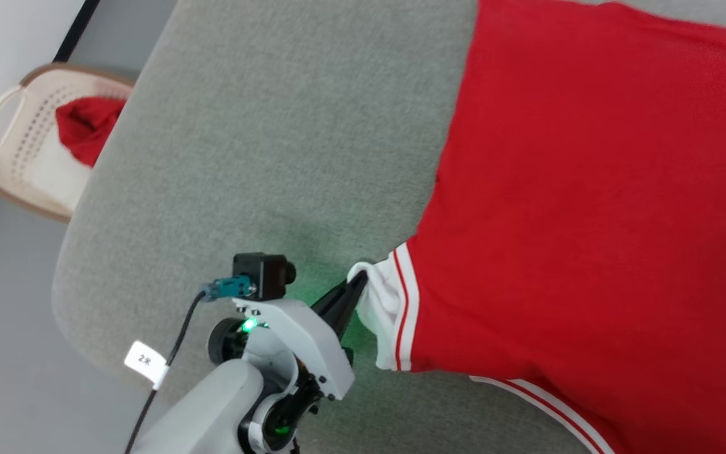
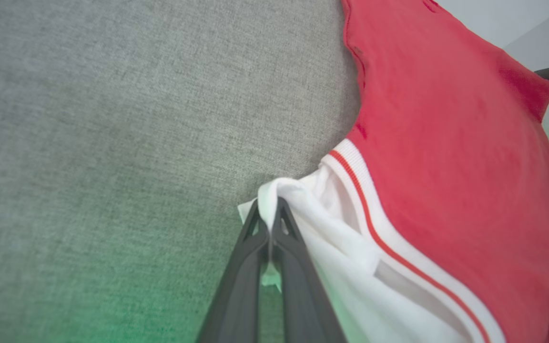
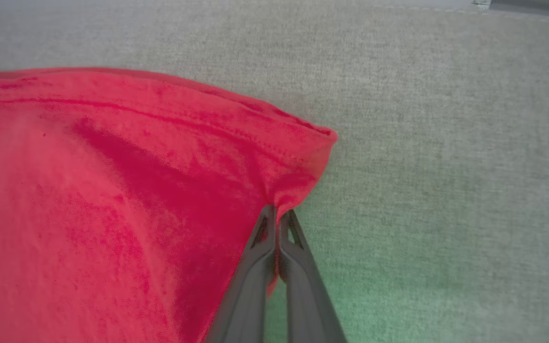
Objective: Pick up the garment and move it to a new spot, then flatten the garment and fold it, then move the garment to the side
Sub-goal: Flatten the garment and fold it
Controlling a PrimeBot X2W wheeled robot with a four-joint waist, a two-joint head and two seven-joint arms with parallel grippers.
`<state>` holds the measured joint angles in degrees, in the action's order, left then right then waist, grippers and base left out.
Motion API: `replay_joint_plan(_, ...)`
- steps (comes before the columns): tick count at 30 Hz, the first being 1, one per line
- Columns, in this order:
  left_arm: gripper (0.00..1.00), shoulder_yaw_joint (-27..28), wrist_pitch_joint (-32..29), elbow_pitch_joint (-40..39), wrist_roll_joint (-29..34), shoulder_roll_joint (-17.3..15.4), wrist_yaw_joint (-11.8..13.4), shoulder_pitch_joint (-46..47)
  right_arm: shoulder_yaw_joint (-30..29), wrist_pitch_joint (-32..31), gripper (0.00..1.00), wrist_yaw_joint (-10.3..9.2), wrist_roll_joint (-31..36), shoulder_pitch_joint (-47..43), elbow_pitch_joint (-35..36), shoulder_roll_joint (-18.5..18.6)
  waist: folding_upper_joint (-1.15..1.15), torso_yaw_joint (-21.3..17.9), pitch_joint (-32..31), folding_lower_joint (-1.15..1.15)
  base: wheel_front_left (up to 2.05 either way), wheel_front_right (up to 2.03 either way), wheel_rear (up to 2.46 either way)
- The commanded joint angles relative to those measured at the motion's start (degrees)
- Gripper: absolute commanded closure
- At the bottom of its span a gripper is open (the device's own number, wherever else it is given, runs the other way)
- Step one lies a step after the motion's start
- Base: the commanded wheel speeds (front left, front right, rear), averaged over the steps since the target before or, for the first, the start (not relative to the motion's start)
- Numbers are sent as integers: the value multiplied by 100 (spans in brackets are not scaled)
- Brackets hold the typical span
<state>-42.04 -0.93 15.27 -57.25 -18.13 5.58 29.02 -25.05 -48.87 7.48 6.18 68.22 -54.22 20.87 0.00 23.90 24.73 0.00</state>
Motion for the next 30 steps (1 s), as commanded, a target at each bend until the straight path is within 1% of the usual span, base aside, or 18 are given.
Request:
replay_joint_plan(1, 100, 24, -13, -5, -20, -67, 50, -103, 185, -26, 100, 2, -174, -172, -6, -8, 0, -307, -322, 0, 0, 0, 0)
replay_joint_plan(3, 100, 44, -33, -46, -39, -133, 95, -165, 492, -44, 100, 2, -479, -331, 87, 33, 0, -428, -452, 0, 0, 0, 0)
replay_joint_plan(4, 100, 67, -42, -98, -70, -195, 144, -240, 784, -66, 100, 2, -833, -545, 229, 92, 0, -545, -585, 0, 0, 0, 0)
replay_joint_plan(5, 100, 67, -42, -98, -70, -195, 144, -240, 784, -66, 100, 2, -833, -545, 229, 92, 0, -545, -585, 0, 0, 0, 0)
replay_joint_plan(6, 100, 88, -63, -145, -86, -268, 199, -325, 1097, -118, 100, 1, -1223, -813, 454, 161, 0, -659, -711, 0, 0, 0, 0)
replay_joint_plan(7, 100, 101, -75, -177, -105, -312, 220, -375, 1227, -172, 100, 1, -1437, -967, 593, 189, 0, -717, -775, 0, 0, 0, 0)
replay_joint_plan(8, 100, 101, -75, -177, -105, -312, 220, -375, 1227, -172, 100, 1, -1437, -967, 593, 189, 0, -717, -775, 0, 0, 0, 0)
replay_joint_plan(12, 100, 162, -103, -321, -159, -480, 335, -559, 1639, -401, 100, 0, -2329, -1743, 1444, 416, 0, -928, -988, 0, 0, 0, 0)
replay_joint_plan(15, 100, 197, -130, -442, -187, -603, 416, -701, 1706, -594, 100, 1, -2900, -2460, 2239, 530, 0, -1076, -1123, 0, 0, 0, 0)
replay_joint_plan(18, 100, 228, -148, -559, -228, -709, 492, -826, 1591, -820, 100, 0, -3290, -3230, 3042, 594, 0, -1215, -1248, 0, 0, 0, 0)
replay_joint_plan(22, 100, 258, -179, -708, -250, -814, 588, -964, 1233, -1027, 100, 0, -3523, -4238, 4045, 449, 0, -1374, -1370, 0, 0, 0, 0)
replay_joint_plan(26, 100, 264, -202, -831, -258, -887, 651, -1066, 774, -1166, 100, 1, -3571, -5137, 4889, 83, 0, -1485, -1454, 0, 0, 0, 0)
replay_joint_plan(30, 100, 275, -240, -924, -287, -934, 686, -1108, 415, -1271, 100, 0, -3477, -5883, 5512, -330, 0, -1556, -1486, 0, 0, 0, 0)
